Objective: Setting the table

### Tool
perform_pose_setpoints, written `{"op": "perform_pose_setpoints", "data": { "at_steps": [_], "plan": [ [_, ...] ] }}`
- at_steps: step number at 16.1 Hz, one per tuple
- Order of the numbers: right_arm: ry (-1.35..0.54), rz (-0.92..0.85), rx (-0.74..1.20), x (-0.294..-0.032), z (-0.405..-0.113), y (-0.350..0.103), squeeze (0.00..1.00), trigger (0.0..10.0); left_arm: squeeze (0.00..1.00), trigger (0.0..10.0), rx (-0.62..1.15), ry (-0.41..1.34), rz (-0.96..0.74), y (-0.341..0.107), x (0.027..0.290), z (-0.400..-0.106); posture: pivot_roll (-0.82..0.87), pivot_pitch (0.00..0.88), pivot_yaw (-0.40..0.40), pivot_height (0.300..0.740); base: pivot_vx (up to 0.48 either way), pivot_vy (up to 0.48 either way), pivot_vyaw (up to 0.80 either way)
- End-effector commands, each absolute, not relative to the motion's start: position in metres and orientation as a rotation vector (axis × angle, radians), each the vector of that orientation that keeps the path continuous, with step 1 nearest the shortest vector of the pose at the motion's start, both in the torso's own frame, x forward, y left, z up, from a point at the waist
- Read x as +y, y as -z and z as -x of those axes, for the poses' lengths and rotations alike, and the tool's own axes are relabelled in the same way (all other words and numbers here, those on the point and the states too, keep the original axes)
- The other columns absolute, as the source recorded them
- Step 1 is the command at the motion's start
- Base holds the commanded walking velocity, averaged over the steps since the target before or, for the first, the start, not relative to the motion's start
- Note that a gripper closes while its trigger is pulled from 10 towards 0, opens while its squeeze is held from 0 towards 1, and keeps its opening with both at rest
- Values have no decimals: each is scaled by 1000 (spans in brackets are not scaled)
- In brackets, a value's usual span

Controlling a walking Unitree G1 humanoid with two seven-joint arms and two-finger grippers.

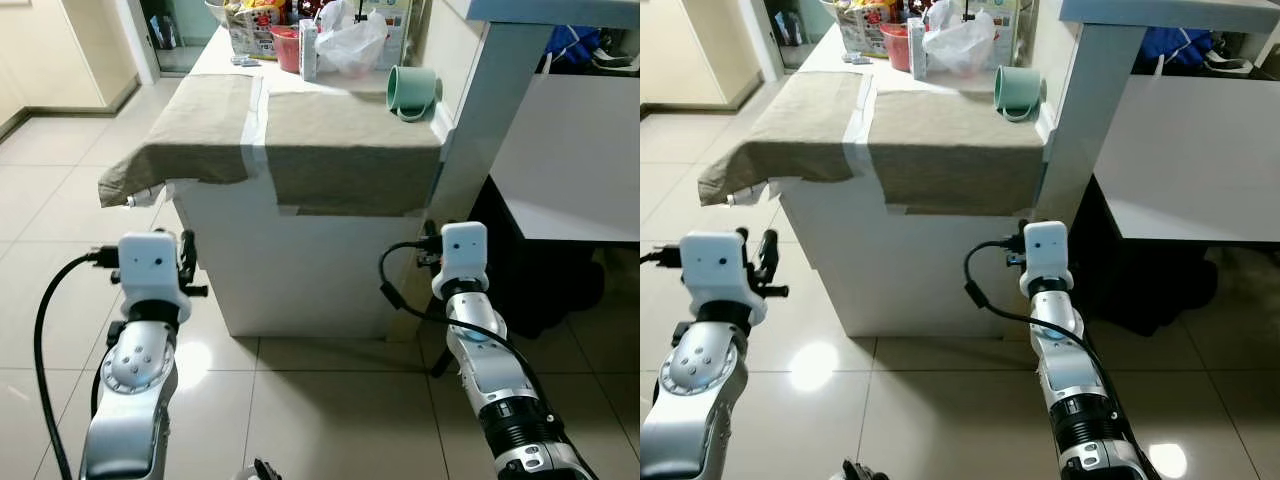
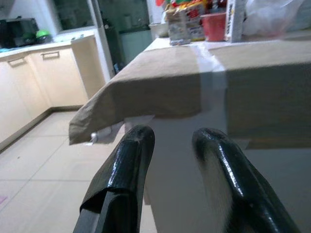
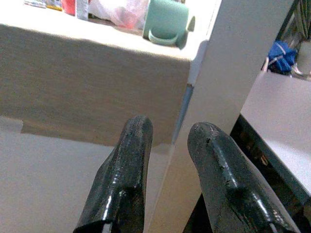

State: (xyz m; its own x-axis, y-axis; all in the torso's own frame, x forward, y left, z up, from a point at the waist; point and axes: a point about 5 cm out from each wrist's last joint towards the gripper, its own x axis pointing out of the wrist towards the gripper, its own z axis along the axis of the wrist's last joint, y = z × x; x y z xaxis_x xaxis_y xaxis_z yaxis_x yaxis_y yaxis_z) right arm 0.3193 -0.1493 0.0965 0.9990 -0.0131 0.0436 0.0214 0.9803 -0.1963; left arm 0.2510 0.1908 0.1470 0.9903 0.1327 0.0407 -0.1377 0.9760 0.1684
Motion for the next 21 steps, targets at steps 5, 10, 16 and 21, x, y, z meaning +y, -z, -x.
{"op": "perform_pose_setpoints", "data": {
  "at_steps": [5,10,16,21],
  "plan": [
    [-42,198,-79,-136,-322,-103,0,10000,0,10000,-46,-109,-181,-150,186,-251,-25,7,29,740,459,0,0],
    [-96,221,-144,-125,-322,-111,0,10000,0,10000,-72,-99,-186,-154,183,-251,-22,0,31,740,461,0,0],
    [-249,261,-266,-98,-321,-130,0,10000,0,10000,-95,-81,-191,-158,178,-251,-15,0,29,740,461,0,0],
    [-319,266,-312,-86,-325,-140,0,10000,0,10000,-106,-77,-201,-160,178,-253,-7,0,32,740,462,0,0]
  ]
}}
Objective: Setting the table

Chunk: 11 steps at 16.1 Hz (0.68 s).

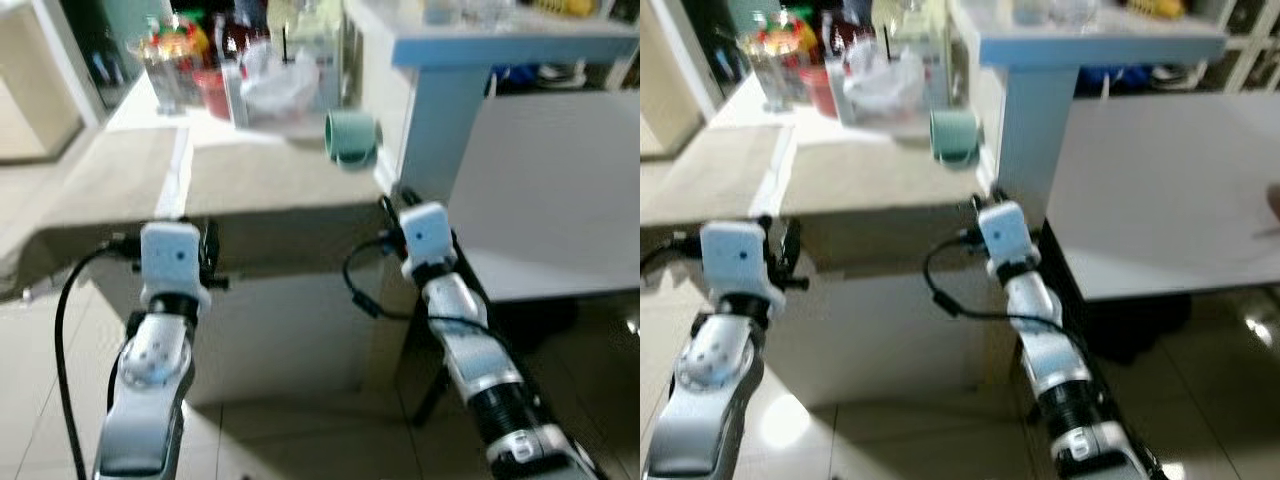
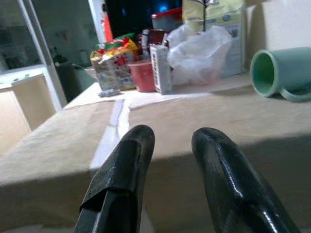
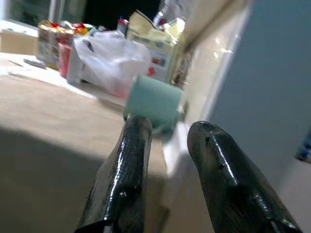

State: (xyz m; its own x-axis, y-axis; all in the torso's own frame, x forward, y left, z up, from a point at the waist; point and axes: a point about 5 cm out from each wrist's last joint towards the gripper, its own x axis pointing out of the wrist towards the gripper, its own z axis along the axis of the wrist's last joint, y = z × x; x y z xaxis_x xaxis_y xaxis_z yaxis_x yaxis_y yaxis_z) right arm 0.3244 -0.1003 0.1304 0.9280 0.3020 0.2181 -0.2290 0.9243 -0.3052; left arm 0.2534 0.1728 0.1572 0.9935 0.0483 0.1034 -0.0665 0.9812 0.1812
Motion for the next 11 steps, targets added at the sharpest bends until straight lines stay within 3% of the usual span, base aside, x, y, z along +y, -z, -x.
{"op": "perform_pose_setpoints", "data": {
  "at_steps": [1,6,11],
  "plan": [
    [-331,262,-320,-83,-326,-143,0,10000,0,10000,-105,-77,-199,-160,179,-253,-7,0,34,740,465,0,0],
    [-409,251,-331,-66,-336,-159,0,10000,0,10000,-100,-76,-187,-159,176,-254,-5,0,33,740,460,0,0],
    [-381,245,-260,-67,-355,-166,0,10000,0,10000,-101,-78,-188,-159,177,-253,-3,0,35,740,0,0,0]
  ]
}}
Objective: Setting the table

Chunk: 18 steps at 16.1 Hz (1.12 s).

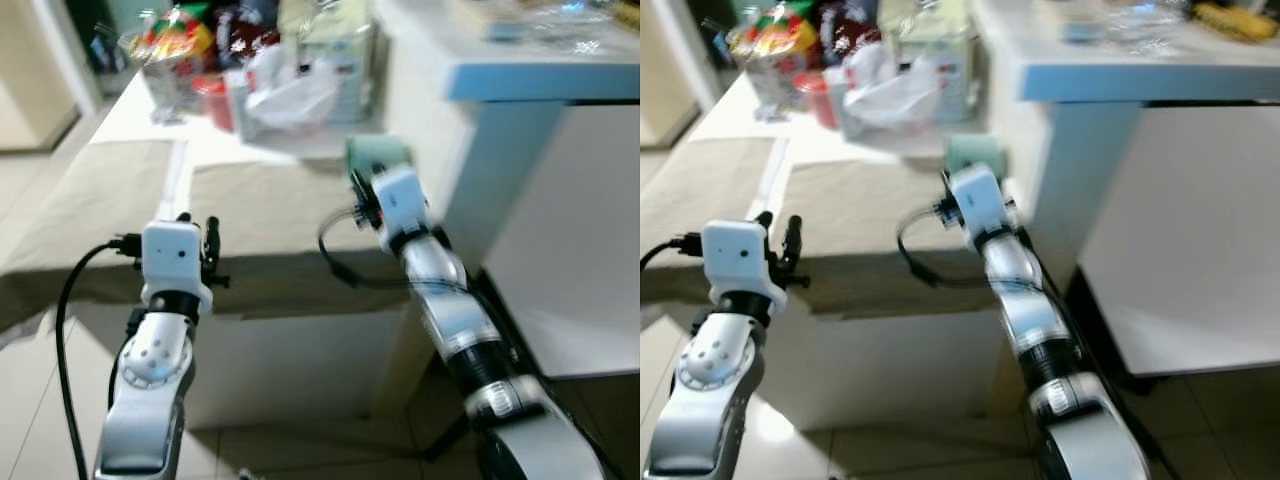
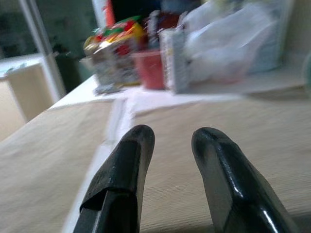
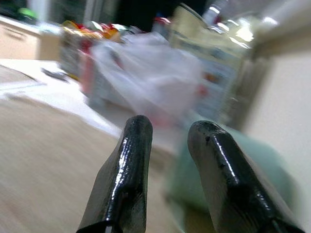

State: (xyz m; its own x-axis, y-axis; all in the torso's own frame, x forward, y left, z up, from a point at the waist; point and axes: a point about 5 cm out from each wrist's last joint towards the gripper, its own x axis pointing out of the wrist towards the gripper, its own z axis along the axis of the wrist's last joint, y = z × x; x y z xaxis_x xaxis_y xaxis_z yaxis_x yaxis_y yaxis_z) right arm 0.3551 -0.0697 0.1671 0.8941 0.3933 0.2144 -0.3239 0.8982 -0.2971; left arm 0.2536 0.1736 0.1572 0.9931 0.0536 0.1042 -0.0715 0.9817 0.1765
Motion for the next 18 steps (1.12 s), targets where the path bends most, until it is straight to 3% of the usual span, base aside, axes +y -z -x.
{"op": "perform_pose_setpoints", "data": {
  "at_steps": [1,6,11,16,18],
  "plan": [
    [-380,240,-244,-66,-359,-168,0,10000,0,10000,-100,-74,-187,-159,177,-253,-2,0,35,740,0,0,0],
    [-344,376,-188,-62,-384,-187,0,10000,0,10000,-99,-68,-188,-158,176,-251,7,0,33,740,0,0,0],
    [-209,557,-113,-86,-401,-189,0,10000,0,10000,-97,-60,-197,-159,178,-249,18,0,33,740,0,0,0],
    [-142,483,-28,-99,-404,-179,0,10000,0,10000,-88,-57,-209,-158,180,-244,31,0,34,740,0,0,0],
    [-91,539,-30,-104,-406,-180,0,10000,0,10000,-85,-60,-211,-158,181,-243,32,0,36,740,0,0,0]
  ]
}}
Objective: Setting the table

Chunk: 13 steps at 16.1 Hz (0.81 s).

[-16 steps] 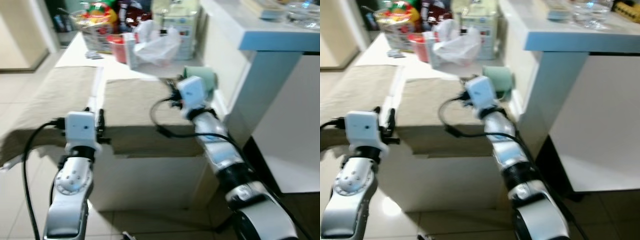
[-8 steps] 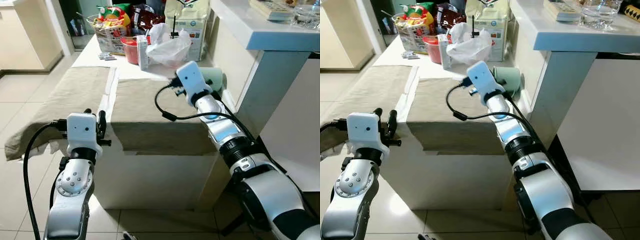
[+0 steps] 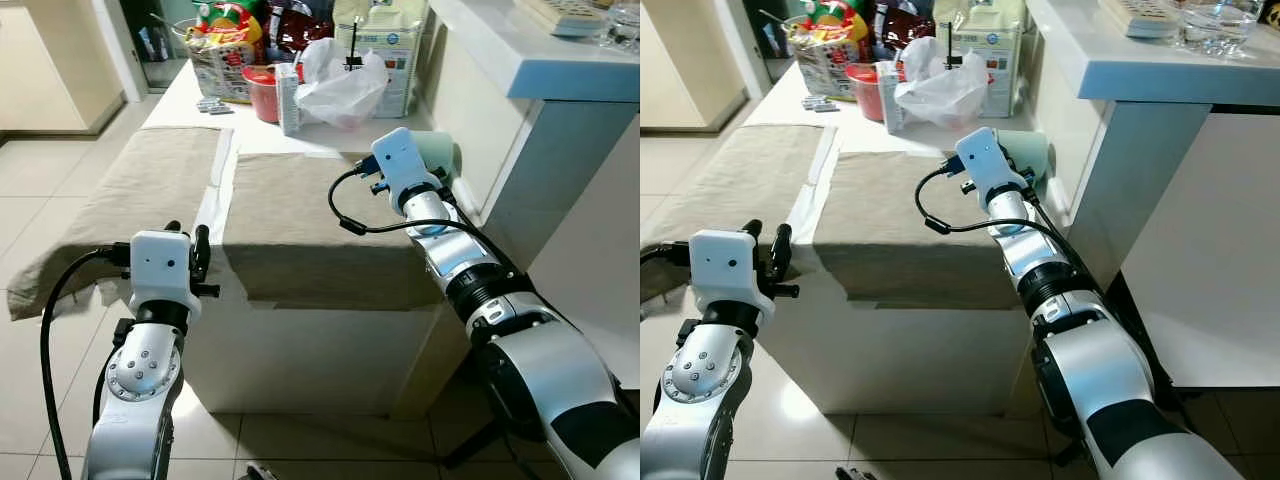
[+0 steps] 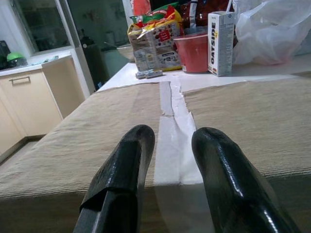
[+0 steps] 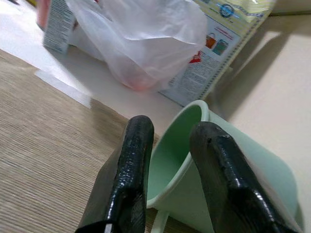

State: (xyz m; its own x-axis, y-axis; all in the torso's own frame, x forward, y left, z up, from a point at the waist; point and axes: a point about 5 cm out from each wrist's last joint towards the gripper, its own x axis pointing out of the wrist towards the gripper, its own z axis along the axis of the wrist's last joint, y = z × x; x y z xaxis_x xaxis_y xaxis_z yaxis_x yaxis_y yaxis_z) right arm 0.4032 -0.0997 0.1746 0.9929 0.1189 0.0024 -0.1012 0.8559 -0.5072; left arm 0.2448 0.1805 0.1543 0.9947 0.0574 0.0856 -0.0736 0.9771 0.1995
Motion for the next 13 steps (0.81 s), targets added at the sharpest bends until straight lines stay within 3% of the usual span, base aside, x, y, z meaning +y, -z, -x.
{"op": "perform_pose_setpoints", "data": {
  "at_steps": [1,5,13],
  "plan": [
    [-78,585,-41,-105,-407,-182,0,10000,0,10000,-83,-59,-213,-158,181,-243,32,4,37,740,0,0,0],
    [-55,508,42,-112,-407,-174,0,10000,0,10000,-76,-60,-215,-157,181,-241,34,10,34,740,0,0,0],
    [-36,543,139,-122,-397,-142,0,10000,0,10000,-67,-55,-217,-157,181,-239,33,23,38,740,0,0,0]
  ]
}}
